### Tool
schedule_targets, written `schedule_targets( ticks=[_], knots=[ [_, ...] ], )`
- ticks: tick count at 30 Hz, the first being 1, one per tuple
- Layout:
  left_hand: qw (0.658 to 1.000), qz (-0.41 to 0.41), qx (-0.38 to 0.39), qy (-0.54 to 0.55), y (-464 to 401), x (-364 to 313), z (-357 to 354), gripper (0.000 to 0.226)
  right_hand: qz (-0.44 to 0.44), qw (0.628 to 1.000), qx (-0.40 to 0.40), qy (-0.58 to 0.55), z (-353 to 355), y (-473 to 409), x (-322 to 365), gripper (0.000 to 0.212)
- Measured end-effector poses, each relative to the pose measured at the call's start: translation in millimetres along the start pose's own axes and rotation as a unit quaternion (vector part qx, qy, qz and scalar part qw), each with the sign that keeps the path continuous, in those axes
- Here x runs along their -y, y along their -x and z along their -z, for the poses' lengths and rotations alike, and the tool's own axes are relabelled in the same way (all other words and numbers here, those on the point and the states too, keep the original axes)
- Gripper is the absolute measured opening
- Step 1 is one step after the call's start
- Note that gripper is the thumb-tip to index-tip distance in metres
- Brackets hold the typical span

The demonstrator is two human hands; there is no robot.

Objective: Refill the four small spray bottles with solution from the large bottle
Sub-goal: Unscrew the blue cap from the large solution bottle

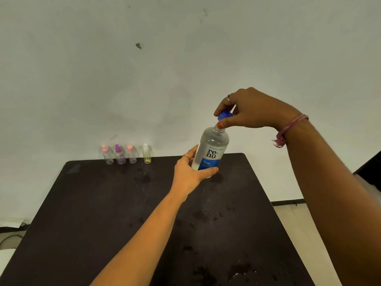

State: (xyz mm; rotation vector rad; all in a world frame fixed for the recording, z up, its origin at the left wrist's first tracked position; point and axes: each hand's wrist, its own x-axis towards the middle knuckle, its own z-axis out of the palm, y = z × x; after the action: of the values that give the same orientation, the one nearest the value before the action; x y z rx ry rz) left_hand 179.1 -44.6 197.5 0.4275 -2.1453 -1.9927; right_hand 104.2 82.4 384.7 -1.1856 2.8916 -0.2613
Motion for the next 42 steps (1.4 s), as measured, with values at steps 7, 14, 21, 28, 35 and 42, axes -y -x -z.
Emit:
schedule_targets(
  ticks=[7,14,21,28,35,42],
  knots=[
    [1.0,0.006,0.008,-0.017,1,17,-11,0.081,-0.054,0.978,-0.094,-0.178,-12,25,-31,0.03],
    [0.998,0.019,0.032,-0.05,2,55,-30,0.081,-0.147,0.885,-0.18,-0.404,-111,63,-70,0.037],
    [0.994,0.06,0.06,-0.076,4,99,-54,0.075,-0.273,0.83,-0.197,-0.445,-226,104,-94,0.033],
    [0.987,0.097,0.075,-0.106,3,135,-70,0.073,-0.367,0.801,-0.118,-0.458,-310,136,-101,0.034],
    [0.982,0.115,0.085,-0.125,-4,166,-79,0.07,-0.423,0.795,-0.039,-0.433,-353,141,-103,0.041],
    [0.977,0.131,0.094,-0.143,-7,186,-81,0.068,-0.402,0.83,0.021,-0.386,-372,142,-108,0.04]
  ],
)
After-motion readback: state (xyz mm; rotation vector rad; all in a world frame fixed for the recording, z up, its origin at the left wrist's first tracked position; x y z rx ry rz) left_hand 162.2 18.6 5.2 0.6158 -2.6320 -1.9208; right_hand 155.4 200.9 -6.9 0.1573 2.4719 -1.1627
